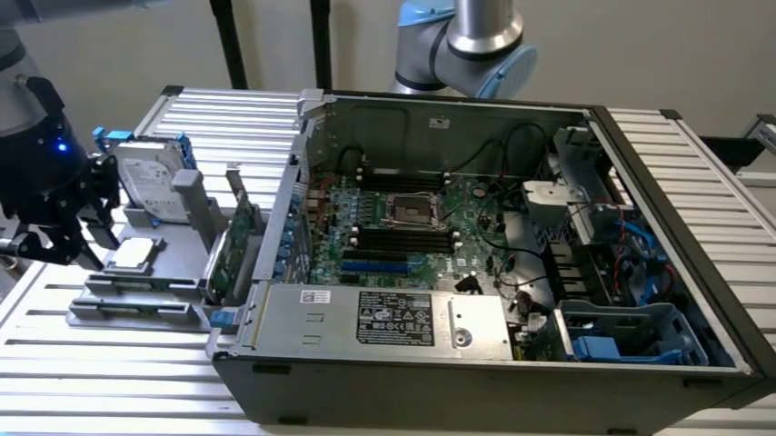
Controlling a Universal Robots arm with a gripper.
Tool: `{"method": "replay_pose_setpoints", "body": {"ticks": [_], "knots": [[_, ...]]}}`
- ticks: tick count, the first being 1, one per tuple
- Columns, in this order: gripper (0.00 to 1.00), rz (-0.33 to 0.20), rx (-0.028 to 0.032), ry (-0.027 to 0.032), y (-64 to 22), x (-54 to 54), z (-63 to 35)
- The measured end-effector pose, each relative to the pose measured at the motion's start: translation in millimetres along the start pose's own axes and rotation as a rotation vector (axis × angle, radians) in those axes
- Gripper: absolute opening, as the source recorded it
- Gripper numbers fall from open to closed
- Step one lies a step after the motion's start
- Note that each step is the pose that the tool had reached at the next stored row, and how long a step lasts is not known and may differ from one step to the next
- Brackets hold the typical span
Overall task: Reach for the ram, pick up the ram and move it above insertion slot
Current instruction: 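Pick up the ram and move it above insertion slot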
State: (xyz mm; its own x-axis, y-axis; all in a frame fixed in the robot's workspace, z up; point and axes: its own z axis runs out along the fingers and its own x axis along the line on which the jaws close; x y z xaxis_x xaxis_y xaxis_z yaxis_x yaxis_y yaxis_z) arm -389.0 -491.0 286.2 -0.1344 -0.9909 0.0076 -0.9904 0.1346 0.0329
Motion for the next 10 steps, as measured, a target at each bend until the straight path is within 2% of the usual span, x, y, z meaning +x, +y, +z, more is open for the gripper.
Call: {"method": "replay_pose_setpoints", "body": {"ticks": [10], "knots": [[0.36,-0.011,0.0000,0.0012,-0.9,1.6,18.1]]}}
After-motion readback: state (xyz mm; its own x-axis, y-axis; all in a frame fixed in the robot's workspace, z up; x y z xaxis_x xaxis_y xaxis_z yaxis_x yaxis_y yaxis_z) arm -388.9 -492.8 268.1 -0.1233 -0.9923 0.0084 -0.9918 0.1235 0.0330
